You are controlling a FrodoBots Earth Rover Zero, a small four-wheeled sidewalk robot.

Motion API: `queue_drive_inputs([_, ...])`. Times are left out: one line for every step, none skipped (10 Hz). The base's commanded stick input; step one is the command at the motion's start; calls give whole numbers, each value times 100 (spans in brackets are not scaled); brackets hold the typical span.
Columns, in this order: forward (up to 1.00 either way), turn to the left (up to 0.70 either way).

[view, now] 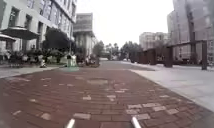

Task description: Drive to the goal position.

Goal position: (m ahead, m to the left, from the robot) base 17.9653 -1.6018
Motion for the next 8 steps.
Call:
queue_drive_inputs([70,-14])
queue_drive_inputs([70,-14])
queue_drive_inputs([70,-14])
queue_drive_inputs([70,-14])
queue_drive_inputs([70,-14])
queue_drive_inputs([70,-14])
queue_drive_inputs([70,-14])
queue_drive_inputs([70,-14])
